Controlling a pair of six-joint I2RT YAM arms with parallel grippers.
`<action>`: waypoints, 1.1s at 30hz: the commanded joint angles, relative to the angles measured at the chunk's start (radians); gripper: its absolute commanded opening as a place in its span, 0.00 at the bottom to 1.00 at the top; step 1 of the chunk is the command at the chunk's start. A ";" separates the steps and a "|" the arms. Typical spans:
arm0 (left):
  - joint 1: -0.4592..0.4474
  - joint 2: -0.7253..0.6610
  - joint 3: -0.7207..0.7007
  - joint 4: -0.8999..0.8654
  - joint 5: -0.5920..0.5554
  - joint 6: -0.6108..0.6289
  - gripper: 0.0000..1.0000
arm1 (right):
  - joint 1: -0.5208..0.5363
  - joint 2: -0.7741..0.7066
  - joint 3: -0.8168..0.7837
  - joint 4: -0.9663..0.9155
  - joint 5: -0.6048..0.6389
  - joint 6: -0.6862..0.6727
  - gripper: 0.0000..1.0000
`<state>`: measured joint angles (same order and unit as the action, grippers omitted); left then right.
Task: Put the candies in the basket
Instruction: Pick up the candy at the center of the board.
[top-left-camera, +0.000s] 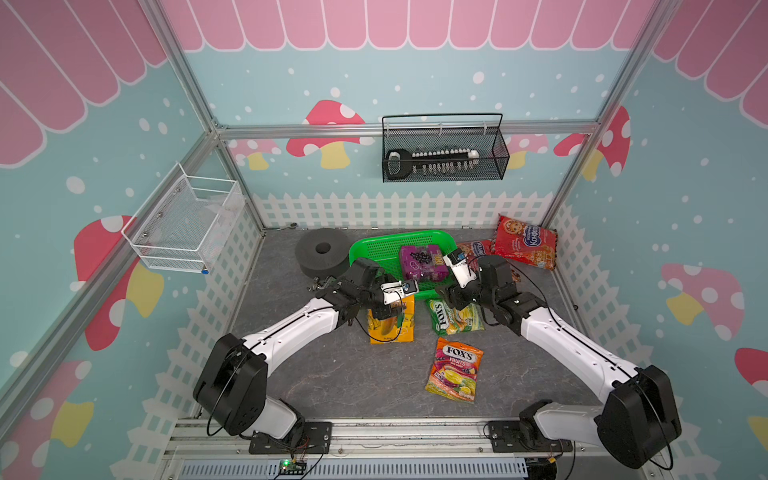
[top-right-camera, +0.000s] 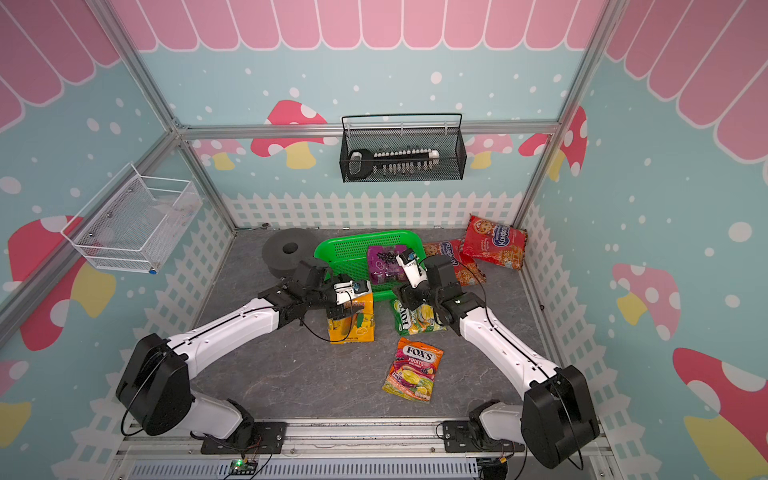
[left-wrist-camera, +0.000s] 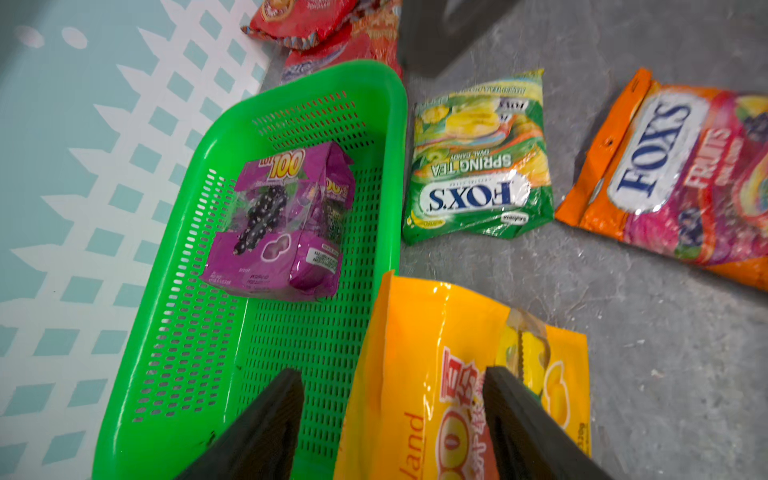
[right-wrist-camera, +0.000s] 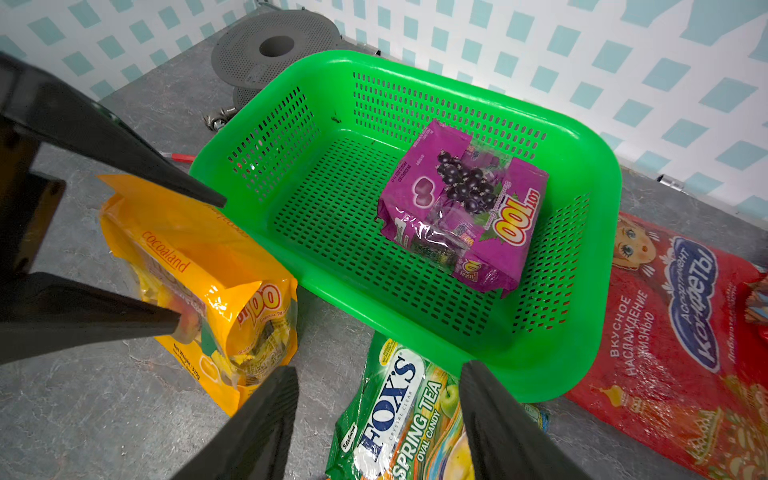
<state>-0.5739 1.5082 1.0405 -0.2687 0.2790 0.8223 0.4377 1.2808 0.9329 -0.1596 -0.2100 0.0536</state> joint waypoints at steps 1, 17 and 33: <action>-0.004 0.028 0.042 -0.086 -0.090 0.053 0.58 | -0.010 -0.010 -0.009 0.022 -0.019 0.006 0.67; -0.049 -0.064 0.052 -0.150 -0.128 0.032 0.06 | -0.015 0.001 -0.003 0.019 -0.095 -0.014 0.65; 0.121 -0.142 0.292 -0.043 0.106 -0.587 0.05 | -0.013 0.027 0.102 0.019 -0.140 0.244 0.68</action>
<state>-0.5144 1.3960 1.3064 -0.4351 0.2775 0.4583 0.4301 1.2907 0.9783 -0.1501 -0.3584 0.1814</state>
